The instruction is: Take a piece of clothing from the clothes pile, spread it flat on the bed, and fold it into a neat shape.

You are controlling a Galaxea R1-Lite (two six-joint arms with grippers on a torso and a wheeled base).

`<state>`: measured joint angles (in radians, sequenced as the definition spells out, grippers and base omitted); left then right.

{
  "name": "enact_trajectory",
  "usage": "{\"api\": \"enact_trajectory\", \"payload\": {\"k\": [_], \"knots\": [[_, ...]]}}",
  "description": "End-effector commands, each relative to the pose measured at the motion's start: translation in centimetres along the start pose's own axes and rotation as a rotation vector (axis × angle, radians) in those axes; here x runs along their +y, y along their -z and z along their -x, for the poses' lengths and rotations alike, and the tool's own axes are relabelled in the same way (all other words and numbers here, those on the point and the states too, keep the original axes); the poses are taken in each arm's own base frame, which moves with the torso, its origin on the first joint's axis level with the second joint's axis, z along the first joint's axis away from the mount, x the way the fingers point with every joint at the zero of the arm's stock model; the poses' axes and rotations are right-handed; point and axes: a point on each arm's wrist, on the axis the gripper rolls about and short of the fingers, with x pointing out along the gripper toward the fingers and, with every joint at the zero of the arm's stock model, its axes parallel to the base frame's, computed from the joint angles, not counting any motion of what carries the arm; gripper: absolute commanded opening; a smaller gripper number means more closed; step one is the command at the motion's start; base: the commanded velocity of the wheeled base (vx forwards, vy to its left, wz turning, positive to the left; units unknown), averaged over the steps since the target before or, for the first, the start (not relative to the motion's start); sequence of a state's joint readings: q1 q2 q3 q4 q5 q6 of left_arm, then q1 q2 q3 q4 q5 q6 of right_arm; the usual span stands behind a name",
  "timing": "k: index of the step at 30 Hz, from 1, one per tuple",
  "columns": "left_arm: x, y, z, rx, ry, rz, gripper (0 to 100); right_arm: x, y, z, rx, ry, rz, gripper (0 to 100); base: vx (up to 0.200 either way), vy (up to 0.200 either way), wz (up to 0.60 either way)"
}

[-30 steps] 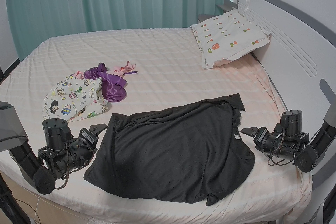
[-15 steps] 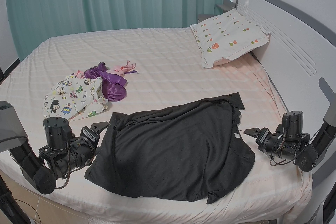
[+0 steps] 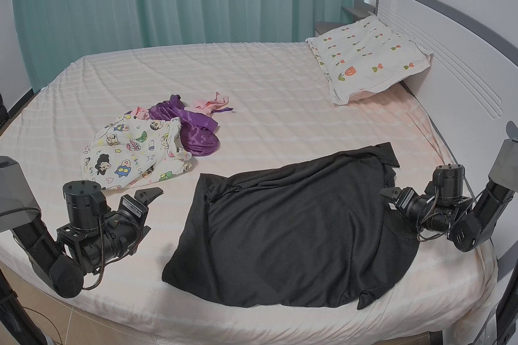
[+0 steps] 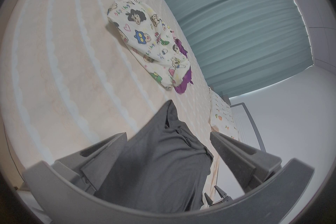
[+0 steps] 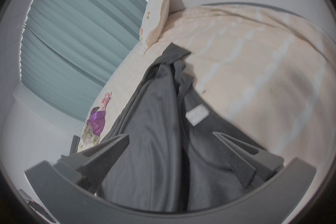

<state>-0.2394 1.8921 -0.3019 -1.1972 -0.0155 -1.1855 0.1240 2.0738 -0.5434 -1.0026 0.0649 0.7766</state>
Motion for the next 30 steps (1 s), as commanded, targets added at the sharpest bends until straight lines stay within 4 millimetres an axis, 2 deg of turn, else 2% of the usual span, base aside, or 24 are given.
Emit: {"api": "enact_trajectory", "payload": {"k": [1, 6, 21, 22, 30], "knots": [[0.3, -0.4, -0.2, -0.012, -0.013, 0.007, 100, -2.6, -2.5, -2.4, -0.041, 0.031, 0.003, 100, 0.0, 0.0, 0.0], [0.4, -0.4, -0.2, -0.011, -0.014, 0.008, 100, -4.4, -2.2, -3.1, 0.007, 0.036, -0.015, 100, 0.0, 0.0, 0.0], [0.6, -0.2, -0.5, -0.005, -0.026, 0.009, 100, -5.1, -2.3, -3.9, 0.067, -0.017, -0.077, 100, 0.0, 0.0, 0.0], [0.7, -0.2, -0.6, -0.003, -0.031, 0.009, 100, -5.2, -2.4, -3.9, 0.066, -0.013, -0.084, 0, 0.0, 0.0, 0.0], [0.8, -0.2, -0.6, -0.002, -0.032, 0.009, 100, -5.5, -2.6, -3.8, 0.061, -0.008, -0.093, 0, 0.0, 0.0, 0.0]]}}
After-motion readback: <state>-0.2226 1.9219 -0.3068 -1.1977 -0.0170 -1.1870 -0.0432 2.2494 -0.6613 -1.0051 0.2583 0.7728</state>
